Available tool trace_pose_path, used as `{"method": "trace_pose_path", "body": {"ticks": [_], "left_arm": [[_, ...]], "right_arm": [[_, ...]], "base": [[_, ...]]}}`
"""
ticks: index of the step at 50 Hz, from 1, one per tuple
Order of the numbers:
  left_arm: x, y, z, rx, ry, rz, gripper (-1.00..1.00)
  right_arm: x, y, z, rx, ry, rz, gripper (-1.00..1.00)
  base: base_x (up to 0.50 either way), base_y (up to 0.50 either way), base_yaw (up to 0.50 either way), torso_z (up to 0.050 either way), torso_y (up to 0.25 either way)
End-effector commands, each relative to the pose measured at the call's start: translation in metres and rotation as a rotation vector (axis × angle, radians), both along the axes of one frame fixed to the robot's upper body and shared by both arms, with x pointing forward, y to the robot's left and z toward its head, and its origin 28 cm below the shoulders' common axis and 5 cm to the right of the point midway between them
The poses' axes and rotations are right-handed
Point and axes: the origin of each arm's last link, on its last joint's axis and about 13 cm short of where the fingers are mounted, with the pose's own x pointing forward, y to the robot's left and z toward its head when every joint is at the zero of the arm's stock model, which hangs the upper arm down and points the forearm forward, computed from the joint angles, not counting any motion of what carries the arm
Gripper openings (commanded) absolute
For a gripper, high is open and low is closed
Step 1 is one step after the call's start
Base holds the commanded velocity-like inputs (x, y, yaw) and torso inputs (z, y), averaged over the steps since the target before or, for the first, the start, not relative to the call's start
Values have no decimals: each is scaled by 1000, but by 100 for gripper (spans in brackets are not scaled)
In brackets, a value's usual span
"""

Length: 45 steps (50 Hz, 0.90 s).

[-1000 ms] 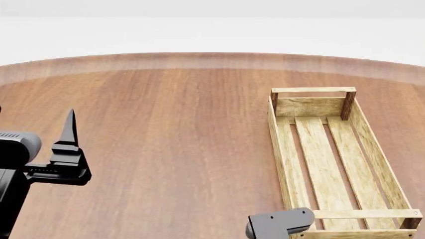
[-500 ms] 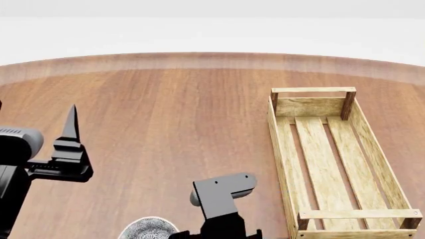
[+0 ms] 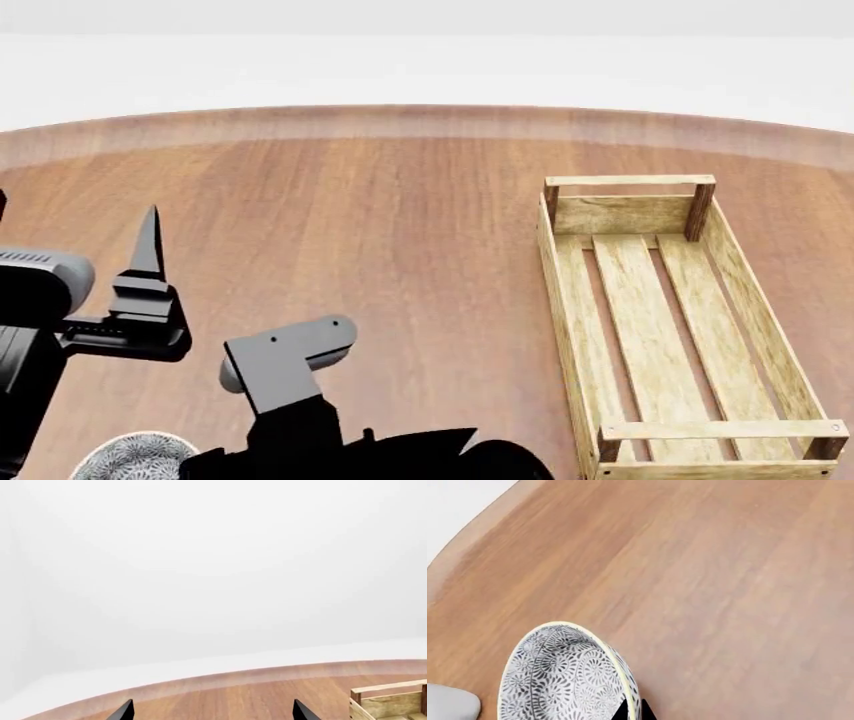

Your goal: Stack the right bowl on the left bowl and place them in the tray.

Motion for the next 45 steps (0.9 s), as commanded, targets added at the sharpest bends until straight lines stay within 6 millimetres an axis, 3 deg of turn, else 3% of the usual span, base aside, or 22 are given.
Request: {"method": "trace_pose_path", "body": {"ticks": [1,10,19,45], "left_arm": [[-2,0,1,3,-2,1,100],[-1,-1,0,7,0,1,100],[-1,-1,-3,8,5,2,100],[-2,0,-1,-9,-12,-1,100]], "right_arm": [[10,27,5,24,-23,63,-100],[23,40,2,29,-31,86,-100],[14,50,-8,-4,-29,154,-100],[13,48,-13,-8,-22,176,-100]], "base": [[0,0,0,0,0],[0,0,0,0,0],[0,0,0,0,0],[0,0,0,0,0]]}}
